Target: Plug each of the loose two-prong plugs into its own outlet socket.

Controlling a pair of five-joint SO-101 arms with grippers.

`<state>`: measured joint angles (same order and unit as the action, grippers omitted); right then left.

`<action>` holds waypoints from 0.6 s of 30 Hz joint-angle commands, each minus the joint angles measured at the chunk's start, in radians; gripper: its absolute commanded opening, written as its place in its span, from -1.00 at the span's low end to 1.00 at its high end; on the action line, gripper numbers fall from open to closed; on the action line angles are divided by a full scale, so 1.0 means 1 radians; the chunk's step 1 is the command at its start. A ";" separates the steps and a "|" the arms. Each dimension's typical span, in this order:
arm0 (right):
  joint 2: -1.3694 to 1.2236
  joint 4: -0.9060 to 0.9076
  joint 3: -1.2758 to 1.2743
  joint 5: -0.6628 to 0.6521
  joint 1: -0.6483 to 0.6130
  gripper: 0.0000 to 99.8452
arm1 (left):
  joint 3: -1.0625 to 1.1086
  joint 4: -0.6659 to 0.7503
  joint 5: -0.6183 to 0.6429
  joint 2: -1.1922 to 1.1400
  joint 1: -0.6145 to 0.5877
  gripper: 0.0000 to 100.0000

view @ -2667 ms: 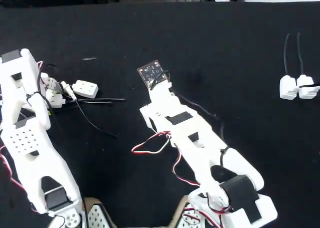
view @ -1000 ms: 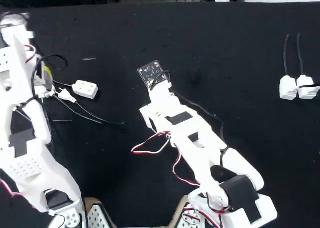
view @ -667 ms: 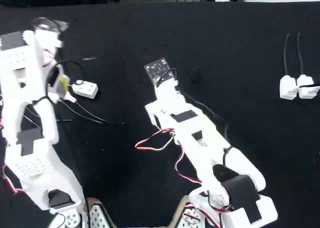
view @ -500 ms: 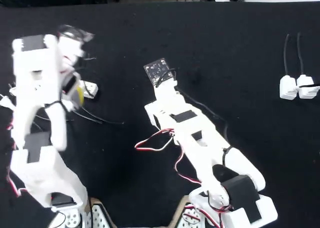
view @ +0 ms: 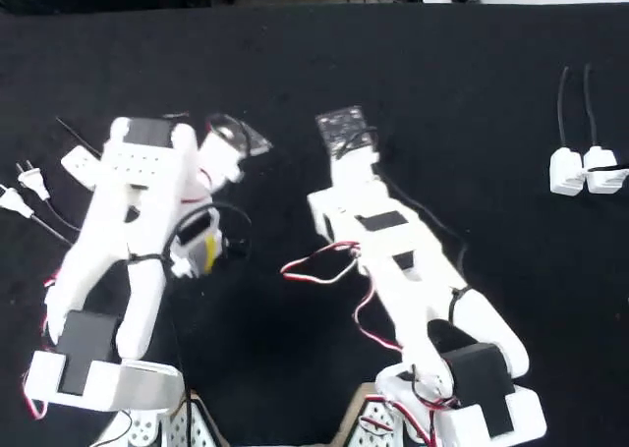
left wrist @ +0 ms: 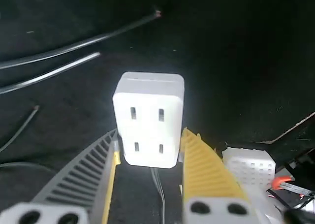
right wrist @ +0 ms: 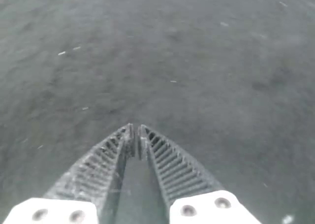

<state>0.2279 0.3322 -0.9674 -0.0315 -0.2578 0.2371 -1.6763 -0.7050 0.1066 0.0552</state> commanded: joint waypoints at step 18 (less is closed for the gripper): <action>0.012 -0.018 0.031 0.071 0.092 -0.98 | 0.275 0.310 -0.014 0.017 0.136 -0.51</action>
<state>0.2279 0.3322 -0.9674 0.0284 -0.1780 0.5240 -1.3679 -0.7081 0.1066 0.1872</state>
